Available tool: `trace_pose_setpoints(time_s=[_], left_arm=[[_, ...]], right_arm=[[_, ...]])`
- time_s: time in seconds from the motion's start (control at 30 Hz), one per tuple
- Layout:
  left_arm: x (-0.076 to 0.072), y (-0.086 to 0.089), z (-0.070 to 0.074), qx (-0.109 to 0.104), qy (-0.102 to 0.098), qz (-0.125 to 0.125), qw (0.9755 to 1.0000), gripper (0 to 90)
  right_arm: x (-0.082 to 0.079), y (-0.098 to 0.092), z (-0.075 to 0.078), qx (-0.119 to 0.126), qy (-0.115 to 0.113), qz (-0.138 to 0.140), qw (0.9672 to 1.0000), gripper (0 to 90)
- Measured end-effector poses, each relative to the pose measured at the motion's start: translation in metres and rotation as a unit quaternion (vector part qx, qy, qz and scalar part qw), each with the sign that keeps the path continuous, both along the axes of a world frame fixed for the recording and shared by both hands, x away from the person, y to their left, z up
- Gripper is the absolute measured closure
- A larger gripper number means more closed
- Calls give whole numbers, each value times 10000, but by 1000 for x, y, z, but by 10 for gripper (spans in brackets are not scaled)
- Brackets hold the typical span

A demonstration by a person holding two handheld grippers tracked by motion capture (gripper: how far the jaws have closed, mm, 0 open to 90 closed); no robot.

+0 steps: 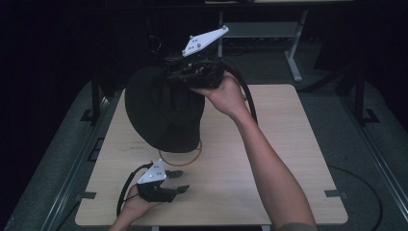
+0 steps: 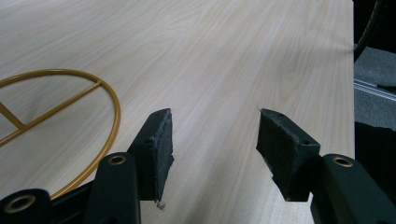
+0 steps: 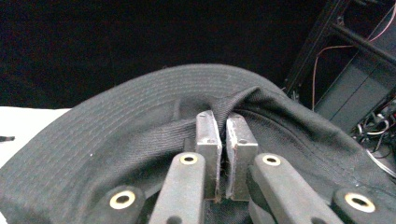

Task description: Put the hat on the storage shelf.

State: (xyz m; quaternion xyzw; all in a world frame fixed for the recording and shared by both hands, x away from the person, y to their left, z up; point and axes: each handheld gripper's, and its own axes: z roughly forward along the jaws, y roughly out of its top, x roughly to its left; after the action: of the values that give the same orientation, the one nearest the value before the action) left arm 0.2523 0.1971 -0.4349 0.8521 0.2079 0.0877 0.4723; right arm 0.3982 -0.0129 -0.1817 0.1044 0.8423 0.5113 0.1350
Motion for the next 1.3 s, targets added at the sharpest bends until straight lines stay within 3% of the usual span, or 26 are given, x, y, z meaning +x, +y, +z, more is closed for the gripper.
trace_pose_setpoints(time_s=[0.27,0.4,0.73,0.77,0.8,0.83,0.87,0.9,1.0,1.03,1.07,1.3], left_arm=[[-1,2,2,-5,2,-13,10000,446],[-2,2,3,-159,103,-34,9998,443],[-5,-1,0,-5,140,-87,9999,438],[-13,-2,0,-92,439,509,9977,434],[-14,-3,0,-147,547,416,9975,434],[-3,-1,0,67,18,-238,9997,435],[-6,-2,-1,3,204,-136,9997,435],[-5,-2,-1,41,141,-201,9997,435],[-9,-4,-2,-37,386,-104,9992,431],[-8,-3,-3,12,305,-180,9994,431],[-11,-3,-4,-26,441,-108,9990,431],[-8,0,-12,193,421,-287,9985,416]], right_arm=[[7,20,-10,-138,180,99,9997,851],[10,28,-16,-192,245,157,9994,850],[14,49,-28,-276,498,273,9980,832],[14,51,-30,-304,474,280,9980,833],[15,53,-31,-353,463,280,9979,834],[14,54,-32,-368,493,305,9976,836],[15,56,-34,-387,508,332,9974,836],[14,58,-35,-389,509,327,9974,836],[14,61,-38,-384,514,339,9974,836],[14,62,-39,-366,520,357,9973,836],[14,63,-39,-374,533,348,9973,835],[14,69,-43,-343,614,360,9969,818]])
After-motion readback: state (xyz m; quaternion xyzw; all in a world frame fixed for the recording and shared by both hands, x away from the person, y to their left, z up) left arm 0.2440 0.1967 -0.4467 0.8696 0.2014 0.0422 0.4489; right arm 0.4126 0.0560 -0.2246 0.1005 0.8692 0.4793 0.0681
